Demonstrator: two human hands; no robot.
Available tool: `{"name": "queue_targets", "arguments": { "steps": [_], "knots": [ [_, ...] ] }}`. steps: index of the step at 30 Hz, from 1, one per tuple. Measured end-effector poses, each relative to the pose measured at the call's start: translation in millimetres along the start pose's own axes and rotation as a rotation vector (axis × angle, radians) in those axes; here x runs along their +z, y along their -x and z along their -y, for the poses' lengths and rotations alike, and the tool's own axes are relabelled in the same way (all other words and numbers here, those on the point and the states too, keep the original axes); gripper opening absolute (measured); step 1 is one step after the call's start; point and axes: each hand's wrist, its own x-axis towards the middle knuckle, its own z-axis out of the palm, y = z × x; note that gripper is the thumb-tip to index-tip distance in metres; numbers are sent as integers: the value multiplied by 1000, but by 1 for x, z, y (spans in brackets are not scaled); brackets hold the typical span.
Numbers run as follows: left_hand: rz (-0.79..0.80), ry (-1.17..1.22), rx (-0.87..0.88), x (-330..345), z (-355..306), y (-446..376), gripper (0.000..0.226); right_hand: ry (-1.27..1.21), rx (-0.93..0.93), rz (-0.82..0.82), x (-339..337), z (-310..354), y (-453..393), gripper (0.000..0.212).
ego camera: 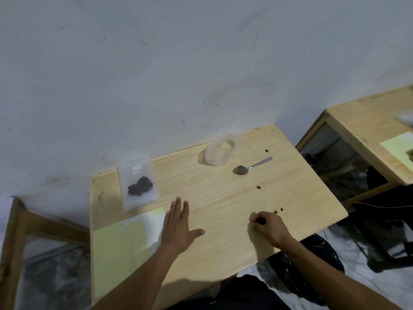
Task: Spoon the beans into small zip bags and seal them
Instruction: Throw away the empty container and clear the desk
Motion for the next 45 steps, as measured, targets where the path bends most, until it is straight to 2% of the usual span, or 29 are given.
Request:
{"name": "queue_targets", "arguments": {
  "steps": [4,7,12,15,17,22,24,26,29,33,36,45],
  "knots": [
    [-1,0,13,1,2,0,110,89,-5,-31,11,-2,4,9],
    [-9,1,22,2,3,0,110,33,55,-66,17,-3,7,11],
    [-18,7,36,3,5,-2,110,-578,305,-206,21,-7,19,13],
    [-39,-10,46,6,8,-2,109,-789,384,-268,11,-13,27,21],
    [-53,-15,52,9,9,-3,109,-852,378,-277,-1,-19,31,17],
    [-91,42,37,11,9,-4,108,-623,239,-279,-36,-44,21,5],
    [-136,108,11,11,3,-3,97,-485,190,-247,-49,-53,10,4],
    [-223,186,-21,11,-7,-3,82,-371,167,-227,-59,-60,0,14],
    [-302,238,-62,14,-29,-7,75,-254,112,-200,-69,-57,-11,27],
    [-318,218,-92,27,-60,-11,72,-158,58,-118,-62,-47,-26,34],
    [-307,194,-116,36,-79,-15,69,3,-26,-100,-40,-47,-34,7],
    [-277,185,-198,40,-92,-18,67,182,-209,-51,-31,-47,-33,19]
  ]
}}
